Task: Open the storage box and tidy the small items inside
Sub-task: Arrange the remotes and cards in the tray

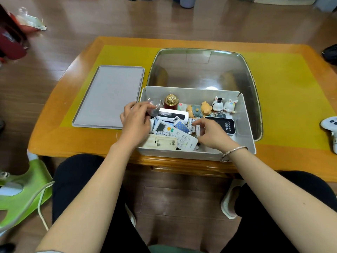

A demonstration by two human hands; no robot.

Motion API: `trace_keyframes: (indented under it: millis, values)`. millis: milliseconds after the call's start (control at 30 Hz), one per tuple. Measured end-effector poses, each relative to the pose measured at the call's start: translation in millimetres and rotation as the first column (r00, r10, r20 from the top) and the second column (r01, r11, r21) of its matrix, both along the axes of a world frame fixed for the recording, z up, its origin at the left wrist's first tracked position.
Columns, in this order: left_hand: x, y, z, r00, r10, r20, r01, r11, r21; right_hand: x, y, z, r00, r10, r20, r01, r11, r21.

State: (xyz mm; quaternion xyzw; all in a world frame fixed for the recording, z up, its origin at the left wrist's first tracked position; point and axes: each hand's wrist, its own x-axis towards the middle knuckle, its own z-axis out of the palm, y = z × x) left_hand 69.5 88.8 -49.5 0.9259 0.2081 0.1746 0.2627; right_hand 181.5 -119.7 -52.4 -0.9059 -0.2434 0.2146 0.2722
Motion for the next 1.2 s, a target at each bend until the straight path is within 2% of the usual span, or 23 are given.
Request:
trace_keyframes:
  millis: [67,133,267,367,433,500,600,700,833,900,1000,1067,1133,1200]
  values:
    - [0.5,1.1,0.7,1.0,-0.014,-0.002,0.014,0.983,0.182,2.2,1.6,1.6,0.998,0.008,0.054,-0.009,1.0,0.019]
    - [3.8,2.2,4.6,0.998,-0.059,-0.014,0.061,0.963,0.264,2.5,2.1,3.1,0.997,0.039,0.07,-0.04,0.999,0.019]
    - [19.0,4.2,10.8,0.974,-0.2,-0.102,0.217,0.957,0.192,3.0,-3.6,6.7,0.995,0.068,0.072,-0.07,0.997,0.031]
    - [32.8,1.8,15.3,0.955,-0.195,-0.226,0.241,0.95,0.199,2.9,-9.3,8.7,0.995,0.087,0.048,-0.089,0.995,0.034]
    - [38.8,-0.5,19.2,0.967,-0.163,-0.196,0.204,0.956,0.209,2.8,-11.9,9.1,0.994,0.103,0.043,-0.104,0.994,0.021]
    - [40.0,-1.9,23.8,0.965,-0.201,-0.168,0.229,0.957,0.175,3.5,-13.0,8.0,0.996,0.089,-0.008,-0.089,0.996,0.014]
    - [36.4,-4.6,21.4,0.869,-0.349,-0.35,0.417,0.898,0.139,3.1,-13.6,7.5,0.994,0.067,-0.086,-0.065,0.998,0.023]
    - [31.0,-7.8,21.1,0.788,-0.352,-0.506,0.452,0.888,0.087,0.7,-13.5,9.6,0.991,0.08,-0.108,-0.076,0.996,0.036]
    - [27.0,-4.8,31.9,0.793,-0.337,-0.507,0.431,0.899,0.078,-1.2,-17.3,14.0,0.997,0.073,-0.016,-0.073,0.997,-0.026]
    - [23.7,-2.5,36.5,0.784,-0.337,-0.522,0.425,0.904,0.055,-1.9,-18.0,19.9,1.0,0.027,0.014,-0.027,1.0,0.006]
    - [18.3,-3.0,39.4,0.769,-0.339,-0.543,0.427,0.903,0.04,-10.3,-11.4,30.0,0.99,0.076,-0.121,-0.082,0.995,-0.053]
    - [14.3,-2.1,38.8,0.793,-0.34,-0.506,0.41,0.911,0.029,-18.5,-3.6,33.8,0.976,0.168,-0.138,-0.183,0.977,-0.106]
    - [10.2,-1.0,36.8,0.832,-0.344,-0.435,0.387,0.922,0.011,-18.1,0.9,35.5,0.983,0.173,-0.056,-0.175,0.984,-0.042]
    - [7.6,-1.0,35.2,0.869,-0.335,-0.364,0.358,0.934,-0.004,-12.5,4.3,41.0,0.996,0.084,-0.013,-0.081,0.984,0.157]
